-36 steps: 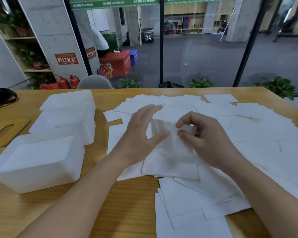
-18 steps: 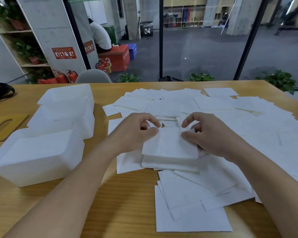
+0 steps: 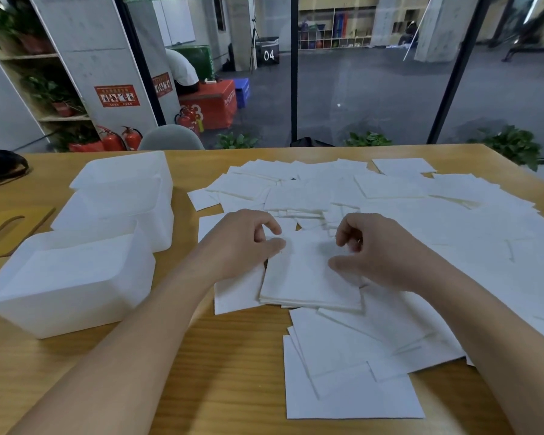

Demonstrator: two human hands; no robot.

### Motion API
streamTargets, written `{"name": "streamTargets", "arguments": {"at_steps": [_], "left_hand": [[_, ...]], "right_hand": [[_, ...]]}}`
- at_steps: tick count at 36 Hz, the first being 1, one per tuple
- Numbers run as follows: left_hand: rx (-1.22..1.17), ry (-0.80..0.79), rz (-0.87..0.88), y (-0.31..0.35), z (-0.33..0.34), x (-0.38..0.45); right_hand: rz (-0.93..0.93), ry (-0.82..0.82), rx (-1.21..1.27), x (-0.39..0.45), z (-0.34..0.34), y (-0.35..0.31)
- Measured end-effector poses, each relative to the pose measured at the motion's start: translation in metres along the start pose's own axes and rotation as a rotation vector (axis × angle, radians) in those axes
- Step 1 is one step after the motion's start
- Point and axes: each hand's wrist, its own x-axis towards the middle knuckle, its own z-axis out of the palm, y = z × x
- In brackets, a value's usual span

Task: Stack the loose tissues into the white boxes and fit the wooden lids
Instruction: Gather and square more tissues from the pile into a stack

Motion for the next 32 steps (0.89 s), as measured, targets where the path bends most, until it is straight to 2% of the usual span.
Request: {"name": "streamTargets", "arguments": {"at_steps": [3, 5, 11, 19, 27, 32], "left_hand": [[0.040, 0.129, -0.023, -0.009, -0.002, 0.004], [0.096, 0.152, -0.025, -0.016, -0.003, 0.006], [0.163, 0.042, -0.013, -0.018, -0.002, 0.006], [0.209, -0.065, -0.015, -0.012, -0.010, 0.001], [0.264, 0.074, 0.024, -0.006, -0.016, 0.000], [0.119, 0.252, 0.045, -0.004, -0.019, 0.002]], "right_hand": [[-0.076, 0.071, -0.004, -0.001, 0.000, -0.004], [-0.103, 0.065, 0.031, -0.001, 0.002, -0.006], [-0.177, -0.096, 0.052, -0.006, 0.015, -0.011], [-0.200, -0.134, -0.001, -0.011, 0.017, -0.011], [-0.211, -0.136, -0.005, -0.008, 0.019, -0.007], [-0.241, -0.088, -0.008, -0.005, 0.018, -0.005]]}}
